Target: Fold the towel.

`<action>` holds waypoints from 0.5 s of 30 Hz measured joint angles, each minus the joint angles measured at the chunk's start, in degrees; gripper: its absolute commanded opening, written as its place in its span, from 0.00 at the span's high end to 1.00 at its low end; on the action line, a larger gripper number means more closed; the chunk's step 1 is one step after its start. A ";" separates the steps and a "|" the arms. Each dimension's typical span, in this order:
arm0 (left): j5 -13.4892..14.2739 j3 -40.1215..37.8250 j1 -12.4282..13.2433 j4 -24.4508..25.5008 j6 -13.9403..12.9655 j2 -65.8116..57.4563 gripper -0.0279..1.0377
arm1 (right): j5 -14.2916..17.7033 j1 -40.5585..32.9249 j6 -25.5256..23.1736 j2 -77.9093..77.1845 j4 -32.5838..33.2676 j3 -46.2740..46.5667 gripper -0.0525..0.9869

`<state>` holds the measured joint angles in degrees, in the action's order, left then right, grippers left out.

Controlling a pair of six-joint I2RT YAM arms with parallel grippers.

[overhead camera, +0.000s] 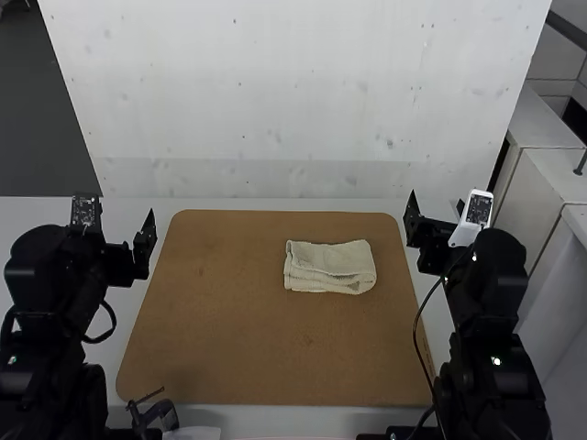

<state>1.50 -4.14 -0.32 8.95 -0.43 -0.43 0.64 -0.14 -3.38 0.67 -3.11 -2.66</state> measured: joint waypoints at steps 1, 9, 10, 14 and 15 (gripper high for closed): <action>0.04 0.00 0.00 0.00 -0.28 0.00 0.04 | 0.00 0.00 0.31 0.02 0.00 0.00 0.02; 0.22 0.00 -0.02 -0.02 -1.90 0.00 0.04 | 0.00 0.00 1.73 0.02 0.04 0.00 0.02; 0.22 0.00 -0.02 -0.02 -1.95 0.00 0.04 | 0.00 0.00 1.75 0.02 0.02 0.02 0.02; 0.22 0.00 0.00 -0.02 -2.12 0.00 0.04 | 0.00 0.00 1.90 0.02 0.04 0.00 0.02; 0.22 0.00 0.00 -0.02 -2.14 0.00 0.04 | 0.00 0.00 1.95 0.02 0.04 0.00 0.02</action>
<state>1.72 -4.14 -0.32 8.93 -2.57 -0.43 0.64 -0.14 -1.43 0.69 -3.07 -2.66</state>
